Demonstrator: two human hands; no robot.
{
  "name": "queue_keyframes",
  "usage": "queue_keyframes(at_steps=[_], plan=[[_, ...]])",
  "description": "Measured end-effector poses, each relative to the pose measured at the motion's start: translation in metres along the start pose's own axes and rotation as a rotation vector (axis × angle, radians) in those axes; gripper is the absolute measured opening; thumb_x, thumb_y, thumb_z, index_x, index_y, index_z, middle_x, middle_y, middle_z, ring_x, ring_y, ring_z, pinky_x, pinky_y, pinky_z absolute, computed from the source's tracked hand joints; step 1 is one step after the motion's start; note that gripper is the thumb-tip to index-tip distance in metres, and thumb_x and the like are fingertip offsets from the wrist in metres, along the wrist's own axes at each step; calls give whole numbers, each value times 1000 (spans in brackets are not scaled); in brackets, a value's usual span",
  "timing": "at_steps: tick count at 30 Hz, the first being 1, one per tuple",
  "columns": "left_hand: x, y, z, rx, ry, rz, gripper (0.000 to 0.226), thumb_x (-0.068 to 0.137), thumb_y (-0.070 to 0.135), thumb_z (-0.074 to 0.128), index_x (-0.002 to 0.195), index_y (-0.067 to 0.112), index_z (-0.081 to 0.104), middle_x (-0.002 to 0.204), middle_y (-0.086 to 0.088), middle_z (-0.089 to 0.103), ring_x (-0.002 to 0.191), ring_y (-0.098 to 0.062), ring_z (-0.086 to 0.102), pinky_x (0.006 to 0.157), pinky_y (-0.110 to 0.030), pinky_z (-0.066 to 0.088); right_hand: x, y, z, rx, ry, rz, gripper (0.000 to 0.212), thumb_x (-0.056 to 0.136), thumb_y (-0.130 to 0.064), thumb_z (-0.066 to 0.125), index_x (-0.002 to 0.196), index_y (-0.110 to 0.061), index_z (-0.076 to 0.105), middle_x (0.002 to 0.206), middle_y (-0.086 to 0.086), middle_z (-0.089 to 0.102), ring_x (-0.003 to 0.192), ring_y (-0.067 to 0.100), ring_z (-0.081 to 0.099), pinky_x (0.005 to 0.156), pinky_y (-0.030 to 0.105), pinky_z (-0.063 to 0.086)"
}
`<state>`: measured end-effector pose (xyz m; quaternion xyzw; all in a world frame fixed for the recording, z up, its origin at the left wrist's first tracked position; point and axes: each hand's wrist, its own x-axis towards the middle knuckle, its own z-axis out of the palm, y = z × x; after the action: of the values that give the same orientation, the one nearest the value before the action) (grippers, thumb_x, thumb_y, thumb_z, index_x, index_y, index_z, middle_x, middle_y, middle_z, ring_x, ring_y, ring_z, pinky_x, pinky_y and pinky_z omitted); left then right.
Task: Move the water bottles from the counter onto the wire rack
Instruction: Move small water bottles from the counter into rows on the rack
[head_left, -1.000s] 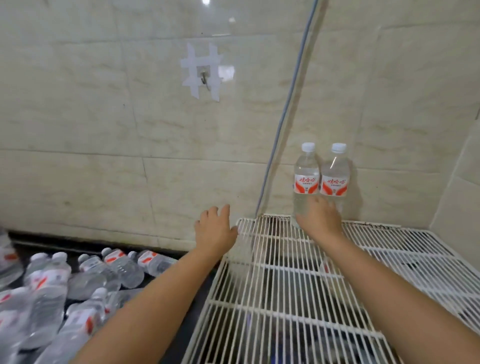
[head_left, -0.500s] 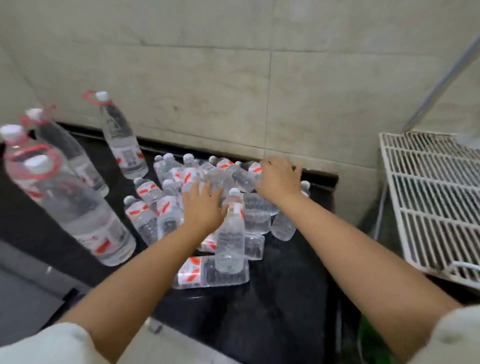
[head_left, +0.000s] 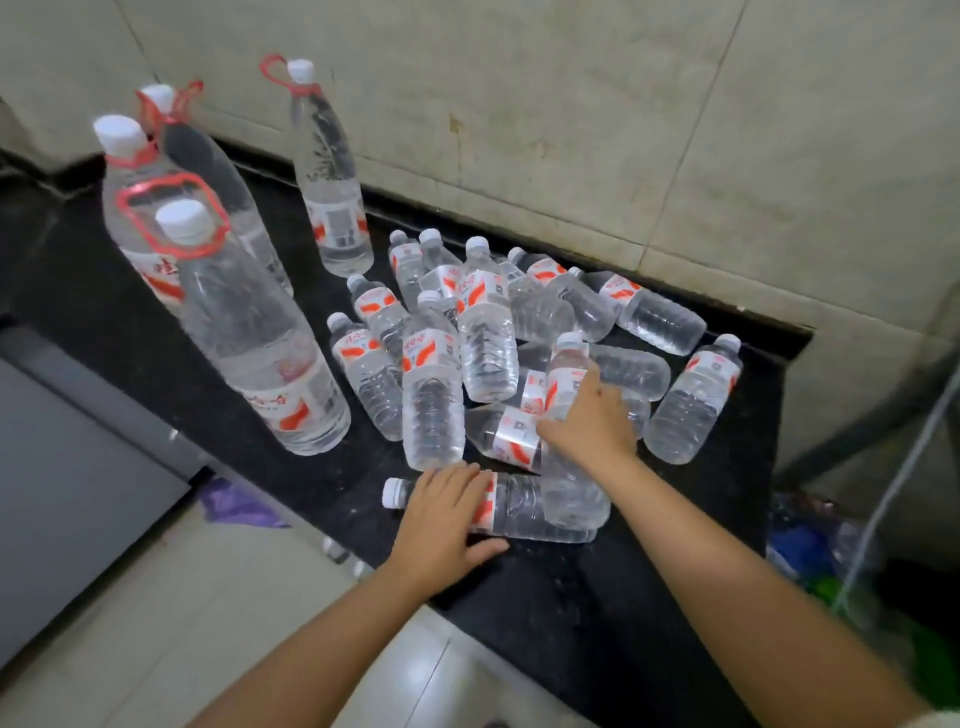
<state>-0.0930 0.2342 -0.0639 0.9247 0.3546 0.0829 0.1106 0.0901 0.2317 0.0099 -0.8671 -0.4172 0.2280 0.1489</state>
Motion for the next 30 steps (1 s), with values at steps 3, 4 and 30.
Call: queue_keyframes(at_steps=[3,4,30], plan=[[5,11,2,78,-105,-92,85,56,73,61,120,18,50,113,-1,66,110,-19,54,104,-38,28,-18,17,-2,-73,-8,-67,76,80,-27,62,141,-16,18,136,18,34,125,35,35,91,42,42],[6,16,0,85,-136,-114,88,59,70,63,129,19,47,125,0,59,120,-20,50,110,-44,24,-26,25,-3,-85,2,-92,75,80,-26,61,141,-17,20,135,17,35,125,34,34,92,41,42],[-18,101,-10,-616,-11,-1040,102,80,43,64,146,3,-4,152,-21,9,137,-36,22,108,-43,29,-114,120,33,-355,-12,-55,71,78,-49,62,131,-13,29,129,5,41,121,24,40,97,34,37]])
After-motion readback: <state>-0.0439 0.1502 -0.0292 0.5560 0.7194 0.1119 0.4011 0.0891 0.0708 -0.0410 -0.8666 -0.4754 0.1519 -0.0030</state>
